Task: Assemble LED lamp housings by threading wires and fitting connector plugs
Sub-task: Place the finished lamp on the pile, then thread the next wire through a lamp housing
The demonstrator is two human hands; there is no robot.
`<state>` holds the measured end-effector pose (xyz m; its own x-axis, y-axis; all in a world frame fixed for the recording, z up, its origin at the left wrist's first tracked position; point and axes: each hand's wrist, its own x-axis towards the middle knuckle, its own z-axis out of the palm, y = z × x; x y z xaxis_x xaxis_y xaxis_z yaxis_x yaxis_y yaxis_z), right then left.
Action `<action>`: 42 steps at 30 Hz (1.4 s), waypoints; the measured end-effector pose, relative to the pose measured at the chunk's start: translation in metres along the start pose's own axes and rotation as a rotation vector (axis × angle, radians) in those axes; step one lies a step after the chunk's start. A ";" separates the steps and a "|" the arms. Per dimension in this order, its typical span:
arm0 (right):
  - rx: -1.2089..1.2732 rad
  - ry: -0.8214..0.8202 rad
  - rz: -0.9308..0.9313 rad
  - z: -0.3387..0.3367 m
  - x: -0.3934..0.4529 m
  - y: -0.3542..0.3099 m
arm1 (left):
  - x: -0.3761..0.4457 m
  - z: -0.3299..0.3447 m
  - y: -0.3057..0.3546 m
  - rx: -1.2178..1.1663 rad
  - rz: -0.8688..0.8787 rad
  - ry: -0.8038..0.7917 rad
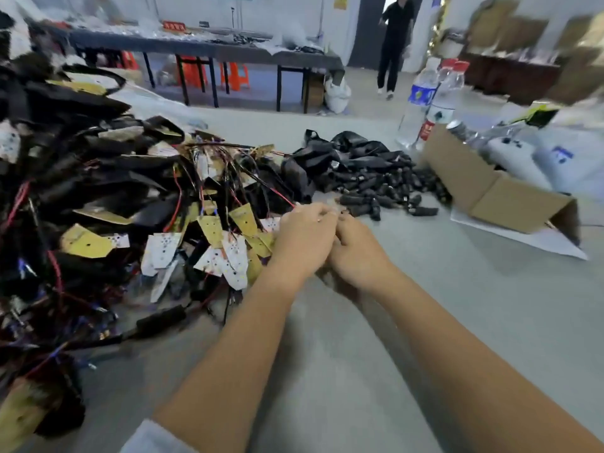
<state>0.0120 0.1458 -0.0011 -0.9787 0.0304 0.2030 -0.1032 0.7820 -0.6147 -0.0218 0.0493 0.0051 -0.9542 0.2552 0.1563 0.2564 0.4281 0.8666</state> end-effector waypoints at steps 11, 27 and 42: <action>-0.475 -0.126 -0.137 0.033 0.028 0.006 | -0.002 -0.002 -0.022 -0.094 0.024 0.153; 0.904 0.442 0.175 -0.003 -0.002 0.010 | -0.002 -0.009 -0.034 0.321 0.294 0.198; 1.692 0.299 0.139 -0.029 -0.001 0.034 | -0.015 -0.006 -0.019 0.384 0.422 0.154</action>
<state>0.0149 0.1905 -0.0003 -0.9515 0.2952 0.0861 -0.2772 -0.7023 -0.6557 -0.0137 0.0328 -0.0108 -0.7617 0.3554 0.5418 0.6287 0.6075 0.4855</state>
